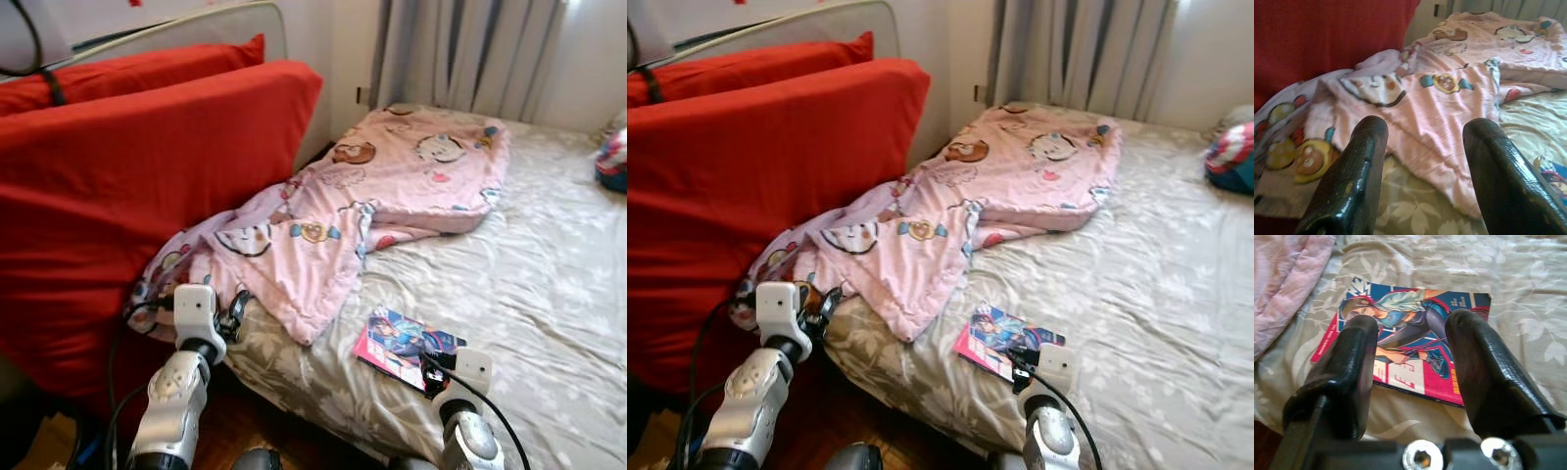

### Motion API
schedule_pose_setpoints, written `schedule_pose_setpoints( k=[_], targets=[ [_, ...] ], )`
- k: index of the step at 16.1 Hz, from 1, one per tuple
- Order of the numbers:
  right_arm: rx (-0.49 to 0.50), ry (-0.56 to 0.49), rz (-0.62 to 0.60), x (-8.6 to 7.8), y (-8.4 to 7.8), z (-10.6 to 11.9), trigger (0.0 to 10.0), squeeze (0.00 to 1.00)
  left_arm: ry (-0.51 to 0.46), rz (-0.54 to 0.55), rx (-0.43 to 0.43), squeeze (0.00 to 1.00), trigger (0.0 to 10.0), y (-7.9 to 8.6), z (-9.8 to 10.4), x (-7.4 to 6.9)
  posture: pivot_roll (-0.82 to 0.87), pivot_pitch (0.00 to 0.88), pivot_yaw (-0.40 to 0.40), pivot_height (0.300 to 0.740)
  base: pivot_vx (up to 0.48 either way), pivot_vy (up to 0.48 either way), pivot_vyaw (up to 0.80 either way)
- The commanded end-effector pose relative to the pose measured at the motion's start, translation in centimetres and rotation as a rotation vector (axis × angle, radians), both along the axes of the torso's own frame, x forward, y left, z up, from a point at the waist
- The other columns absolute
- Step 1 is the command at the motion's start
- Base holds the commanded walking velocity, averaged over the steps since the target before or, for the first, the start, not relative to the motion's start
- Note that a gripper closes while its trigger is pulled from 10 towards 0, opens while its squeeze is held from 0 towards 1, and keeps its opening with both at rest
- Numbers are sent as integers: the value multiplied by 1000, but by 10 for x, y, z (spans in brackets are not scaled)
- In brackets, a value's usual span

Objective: Clean up the room

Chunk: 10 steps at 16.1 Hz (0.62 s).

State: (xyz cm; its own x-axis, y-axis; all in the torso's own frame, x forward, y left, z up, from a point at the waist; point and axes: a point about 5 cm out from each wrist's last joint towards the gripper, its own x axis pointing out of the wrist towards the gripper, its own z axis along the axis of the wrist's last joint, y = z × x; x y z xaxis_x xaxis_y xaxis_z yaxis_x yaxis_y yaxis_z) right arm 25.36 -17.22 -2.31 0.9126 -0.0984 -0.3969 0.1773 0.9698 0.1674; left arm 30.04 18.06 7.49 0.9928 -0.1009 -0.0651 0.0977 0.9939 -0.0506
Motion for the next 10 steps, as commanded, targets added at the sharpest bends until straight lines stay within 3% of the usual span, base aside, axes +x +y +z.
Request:
schedule_pose_setpoints(
  k=[1,5,6,7,10],
  targets=[
    [5,-10,0,6,2,4,10000,1000,8,-1,5,0,10000,3,-1,2,46,6,47,637,0,0,0],
    [-5,-26,2,9,2,5,10000,1000,6,-11,34,0,10000,9,4,17,46,52,62,637,0,0,0],
    [-5,-34,-2,8,1,6,10000,620,4,-10,35,0,10000,10,4,18,45,61,65,637,0,0,0],
    [-3,-41,-13,7,0,5,10000,0,1,-14,37,0,10000,9,5,18,46,77,70,637,0,0,0],
    [-15,-43,-32,4,-2,4,10000,0,-10,-40,28,0,10000,-1,4,19,52,100,75,637,0,0,0]
  ],
)
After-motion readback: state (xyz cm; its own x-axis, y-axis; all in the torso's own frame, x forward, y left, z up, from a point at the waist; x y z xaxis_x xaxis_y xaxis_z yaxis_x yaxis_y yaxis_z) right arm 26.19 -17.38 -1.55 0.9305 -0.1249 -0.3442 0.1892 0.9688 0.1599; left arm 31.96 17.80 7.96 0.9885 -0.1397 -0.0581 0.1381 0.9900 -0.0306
